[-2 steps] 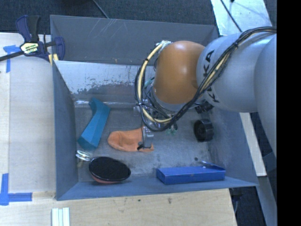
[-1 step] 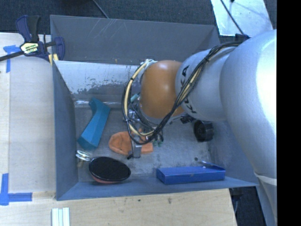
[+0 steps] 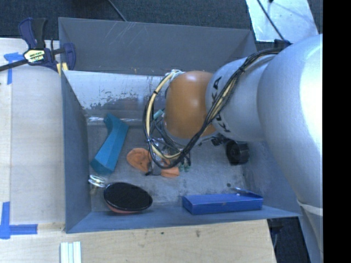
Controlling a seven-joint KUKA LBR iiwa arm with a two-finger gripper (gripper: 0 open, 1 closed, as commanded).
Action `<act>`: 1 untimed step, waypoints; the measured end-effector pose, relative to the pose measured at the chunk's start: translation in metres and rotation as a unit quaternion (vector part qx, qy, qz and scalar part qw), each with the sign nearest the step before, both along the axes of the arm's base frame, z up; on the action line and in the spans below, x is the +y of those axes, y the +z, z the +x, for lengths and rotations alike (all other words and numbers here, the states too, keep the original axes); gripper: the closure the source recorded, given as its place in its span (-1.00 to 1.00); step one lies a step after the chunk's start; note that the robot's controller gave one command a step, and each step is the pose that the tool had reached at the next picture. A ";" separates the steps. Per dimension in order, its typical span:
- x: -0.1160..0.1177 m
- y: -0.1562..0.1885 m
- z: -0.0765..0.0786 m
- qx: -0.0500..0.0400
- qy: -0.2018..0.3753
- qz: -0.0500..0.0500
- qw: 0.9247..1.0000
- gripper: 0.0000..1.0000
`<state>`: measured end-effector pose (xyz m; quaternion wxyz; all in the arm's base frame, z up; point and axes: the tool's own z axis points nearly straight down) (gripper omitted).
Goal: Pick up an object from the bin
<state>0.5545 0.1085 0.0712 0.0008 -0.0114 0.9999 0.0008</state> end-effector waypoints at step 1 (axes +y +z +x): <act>-0.001 0.000 0.000 0.000 -0.002 0.000 1.000 1.00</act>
Offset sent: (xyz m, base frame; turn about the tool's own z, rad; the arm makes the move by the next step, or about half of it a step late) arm 0.0000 -0.0001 0.0264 0.0000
